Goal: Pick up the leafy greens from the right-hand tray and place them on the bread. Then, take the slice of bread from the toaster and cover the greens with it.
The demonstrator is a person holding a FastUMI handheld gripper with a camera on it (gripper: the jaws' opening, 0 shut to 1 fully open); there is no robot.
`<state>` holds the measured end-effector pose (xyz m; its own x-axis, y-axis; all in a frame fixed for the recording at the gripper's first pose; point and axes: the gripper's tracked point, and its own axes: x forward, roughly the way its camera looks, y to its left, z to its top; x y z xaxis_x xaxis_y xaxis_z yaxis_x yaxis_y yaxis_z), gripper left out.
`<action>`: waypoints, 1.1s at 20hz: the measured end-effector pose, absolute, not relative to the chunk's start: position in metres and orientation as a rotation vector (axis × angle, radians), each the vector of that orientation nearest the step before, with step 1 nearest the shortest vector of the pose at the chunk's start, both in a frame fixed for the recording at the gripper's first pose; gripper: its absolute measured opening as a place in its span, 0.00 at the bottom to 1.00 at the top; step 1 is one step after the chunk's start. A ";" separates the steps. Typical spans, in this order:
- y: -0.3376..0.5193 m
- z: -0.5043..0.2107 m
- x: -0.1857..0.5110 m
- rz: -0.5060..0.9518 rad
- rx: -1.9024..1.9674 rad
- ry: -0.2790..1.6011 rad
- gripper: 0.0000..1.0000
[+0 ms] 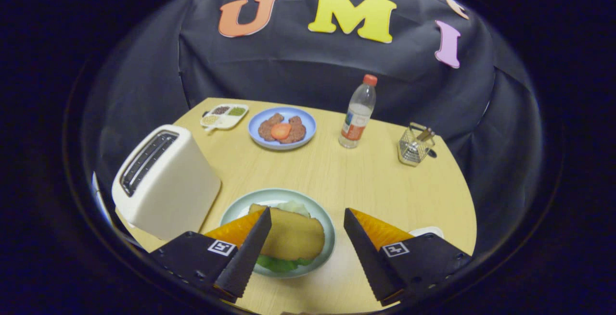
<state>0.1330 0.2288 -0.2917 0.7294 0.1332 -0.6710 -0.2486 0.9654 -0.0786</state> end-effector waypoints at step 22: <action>0.186 -0.031 0.021 0.140 -0.032 0.192 0.96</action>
<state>0.0215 0.1857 -0.0310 0.9718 0.1356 -0.1928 -0.1418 0.9897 -0.0186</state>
